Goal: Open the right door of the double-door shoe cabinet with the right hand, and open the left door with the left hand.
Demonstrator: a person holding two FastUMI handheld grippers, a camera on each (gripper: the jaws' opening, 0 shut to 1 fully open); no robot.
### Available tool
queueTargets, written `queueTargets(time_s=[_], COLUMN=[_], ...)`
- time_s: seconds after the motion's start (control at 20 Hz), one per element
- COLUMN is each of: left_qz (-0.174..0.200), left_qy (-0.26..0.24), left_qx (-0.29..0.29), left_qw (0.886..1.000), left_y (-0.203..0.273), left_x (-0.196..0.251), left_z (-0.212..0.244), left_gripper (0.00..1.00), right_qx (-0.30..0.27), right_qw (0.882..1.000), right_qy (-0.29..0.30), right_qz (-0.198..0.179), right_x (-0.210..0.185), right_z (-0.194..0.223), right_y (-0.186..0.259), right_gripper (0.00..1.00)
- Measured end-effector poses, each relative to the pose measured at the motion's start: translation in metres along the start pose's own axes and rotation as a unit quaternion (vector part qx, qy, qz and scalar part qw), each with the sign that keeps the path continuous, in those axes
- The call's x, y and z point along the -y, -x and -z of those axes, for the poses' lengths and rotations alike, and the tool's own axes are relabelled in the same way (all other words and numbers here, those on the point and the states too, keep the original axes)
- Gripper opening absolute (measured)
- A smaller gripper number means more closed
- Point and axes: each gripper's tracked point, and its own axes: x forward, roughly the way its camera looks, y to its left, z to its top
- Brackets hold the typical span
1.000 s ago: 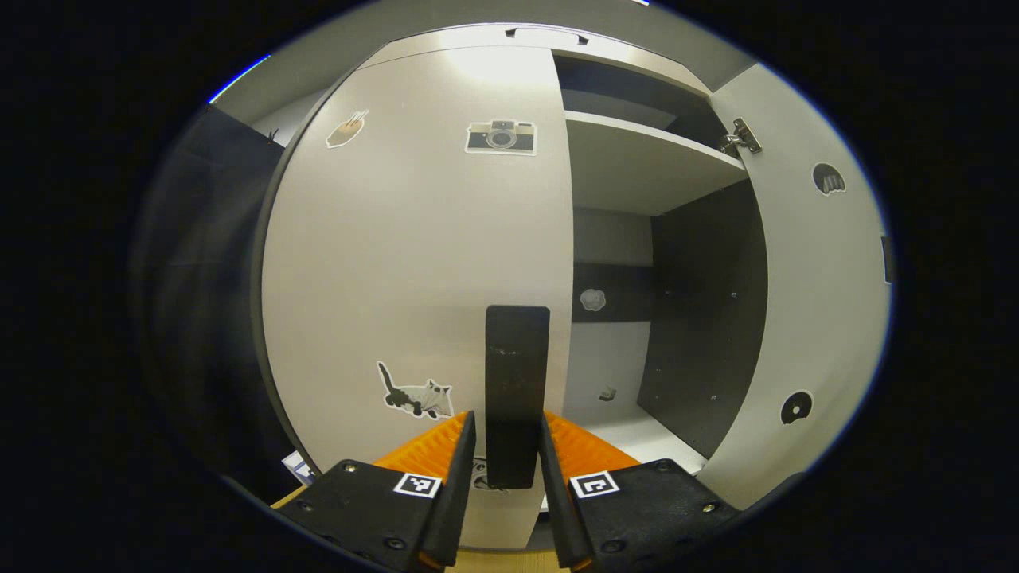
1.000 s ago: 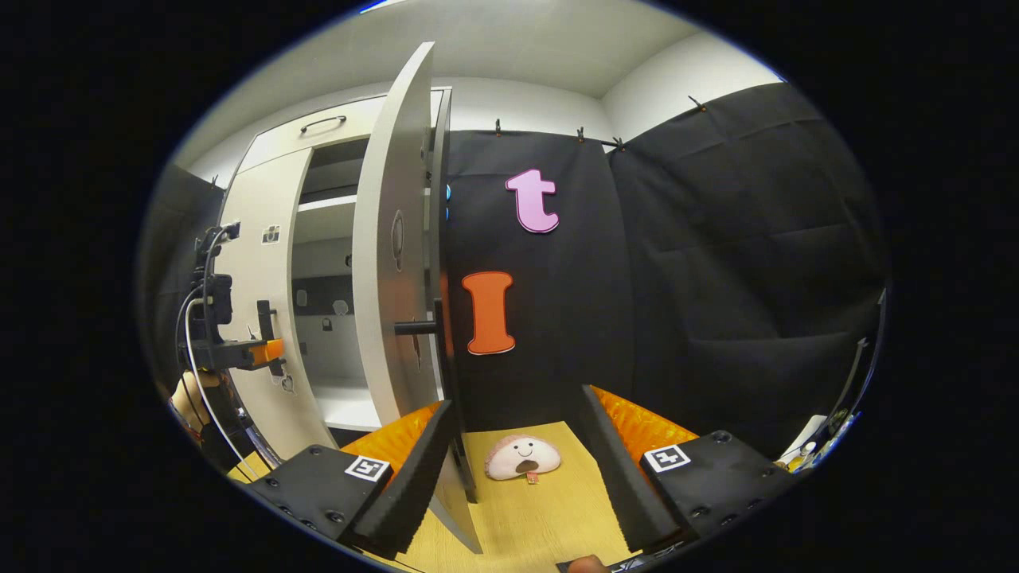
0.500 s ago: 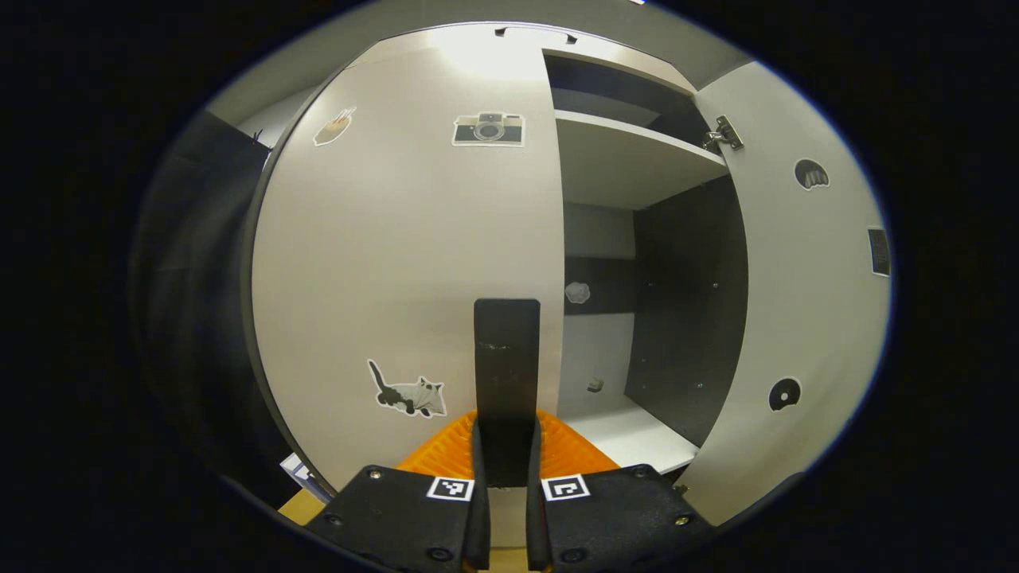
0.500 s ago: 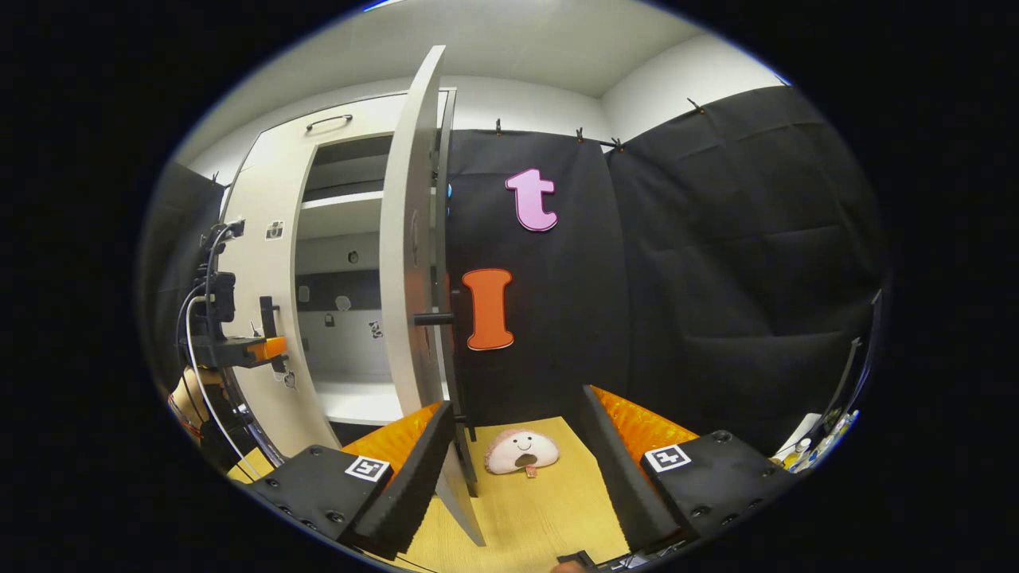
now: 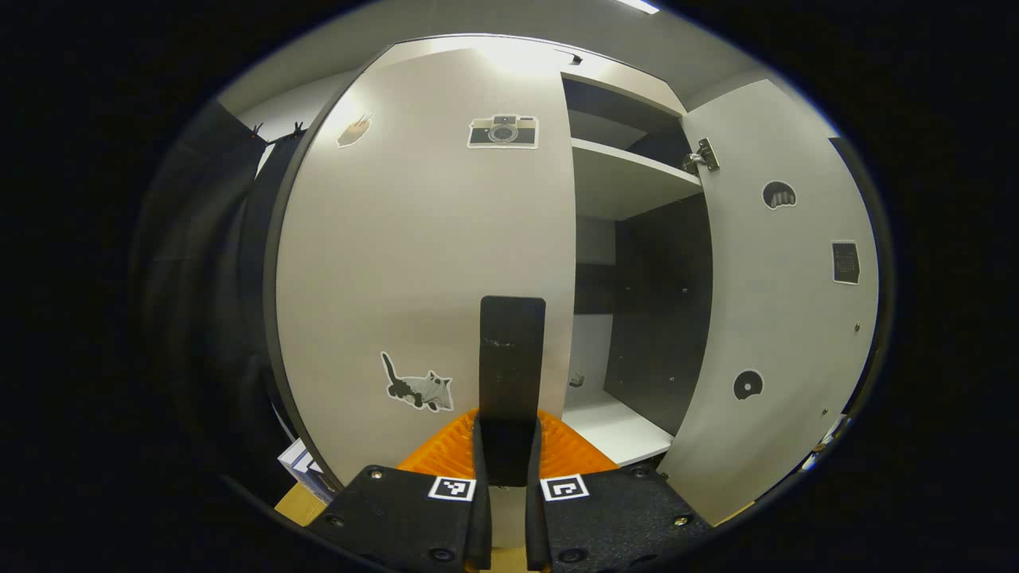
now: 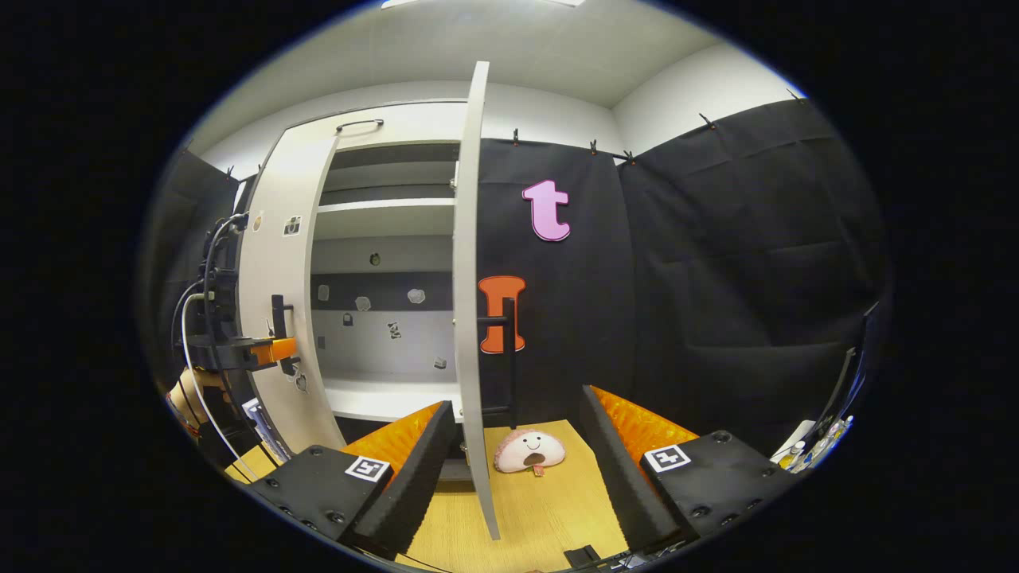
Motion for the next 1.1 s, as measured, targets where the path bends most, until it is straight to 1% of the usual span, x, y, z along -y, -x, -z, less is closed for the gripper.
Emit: queueTargets(time_s=[0.05,0.1,0.35,0.55,0.85,1.1], left_qz=[0.003,0.007,0.02,0.024,0.018,0.011], left_qy=[0.0,0.003,0.014,0.014,0.01,0.008], left_qx=[0.0,0.0,-0.002,-0.001,0.001,0.005], left_qw=[1.0,1.0,1.0,1.0,1.0,1.0], left_y=[0.001,0.004,0.017,0.026,0.034,0.036], left_x=[0.0,-0.001,-0.008,-0.012,-0.02,-0.026], left_z=[0.0,0.0,0.001,0.001,0.003,0.002], left_gripper=[0.18,0.17,0.17,0.17,0.17,0.14], right_qx=[0.0,0.0,0.004,0.005,0.005,0.0], right_qw=[1.0,1.0,1.0,1.0,1.0,0.999], right_qy=[0.002,0.001,-0.005,-0.005,-0.003,-0.003], right_qz=[0.001,0.0,-0.004,-0.007,-0.018,-0.033], right_x=[-0.002,-0.006,-0.015,-0.02,-0.03,-0.04], right_z=[0.0,0.0,-0.001,-0.002,-0.002,0.0], right_y=[0.002,0.003,0.01,0.012,0.019,0.02], right_gripper=[1.0,0.99,1.0,1.0,1.0,0.99])
